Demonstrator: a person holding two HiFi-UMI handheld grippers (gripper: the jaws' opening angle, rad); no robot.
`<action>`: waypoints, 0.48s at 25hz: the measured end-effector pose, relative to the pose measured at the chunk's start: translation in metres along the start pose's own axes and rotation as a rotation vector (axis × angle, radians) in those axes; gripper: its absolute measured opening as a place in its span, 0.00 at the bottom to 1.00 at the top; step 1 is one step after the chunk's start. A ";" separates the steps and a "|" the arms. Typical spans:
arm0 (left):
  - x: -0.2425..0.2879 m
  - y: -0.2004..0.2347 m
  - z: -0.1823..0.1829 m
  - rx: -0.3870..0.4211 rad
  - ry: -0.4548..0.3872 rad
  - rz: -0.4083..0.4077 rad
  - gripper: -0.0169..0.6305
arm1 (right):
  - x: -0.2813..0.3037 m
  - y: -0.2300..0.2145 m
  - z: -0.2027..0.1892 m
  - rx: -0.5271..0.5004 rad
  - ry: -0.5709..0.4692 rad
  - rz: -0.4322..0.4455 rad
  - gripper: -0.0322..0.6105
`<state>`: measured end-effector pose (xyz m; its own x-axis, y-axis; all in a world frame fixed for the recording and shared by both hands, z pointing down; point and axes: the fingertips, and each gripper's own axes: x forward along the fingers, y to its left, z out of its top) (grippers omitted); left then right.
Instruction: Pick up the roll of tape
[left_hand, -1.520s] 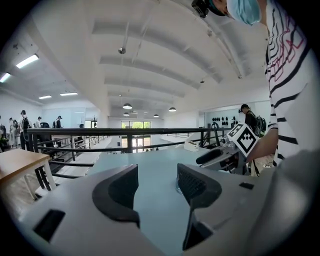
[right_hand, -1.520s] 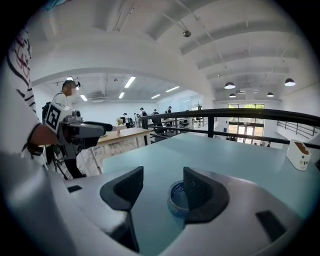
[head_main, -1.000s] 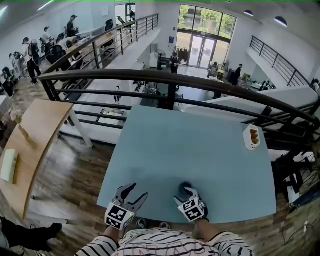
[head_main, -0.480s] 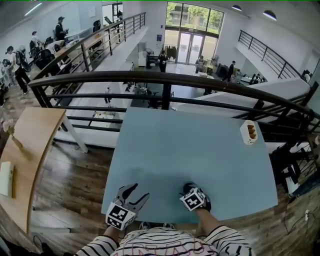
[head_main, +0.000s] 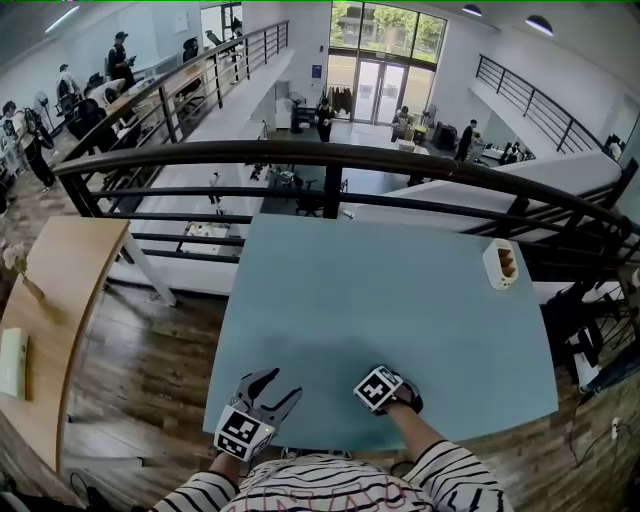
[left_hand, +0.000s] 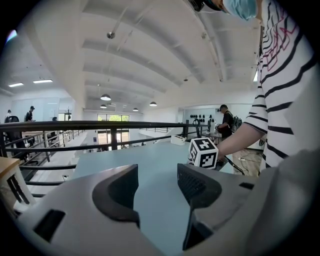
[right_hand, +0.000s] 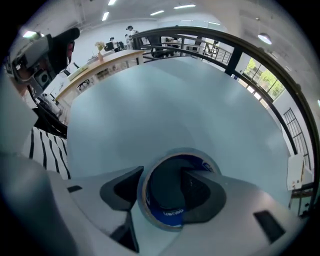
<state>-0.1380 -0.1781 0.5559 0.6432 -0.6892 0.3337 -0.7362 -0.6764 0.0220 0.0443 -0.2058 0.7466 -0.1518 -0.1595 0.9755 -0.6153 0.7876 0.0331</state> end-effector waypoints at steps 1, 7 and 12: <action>0.001 -0.001 0.000 0.001 0.003 0.002 0.37 | 0.000 0.002 -0.001 -0.025 0.021 0.007 0.43; 0.005 0.002 0.001 0.005 0.011 0.010 0.37 | 0.003 0.013 -0.001 -0.098 0.072 0.081 0.29; 0.007 0.003 0.001 0.006 0.016 0.009 0.37 | 0.001 0.017 0.001 -0.139 0.043 0.086 0.26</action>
<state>-0.1355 -0.1857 0.5573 0.6335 -0.6909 0.3484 -0.7403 -0.6721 0.0132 0.0331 -0.1935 0.7476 -0.1639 -0.0648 0.9843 -0.4882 0.8724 -0.0239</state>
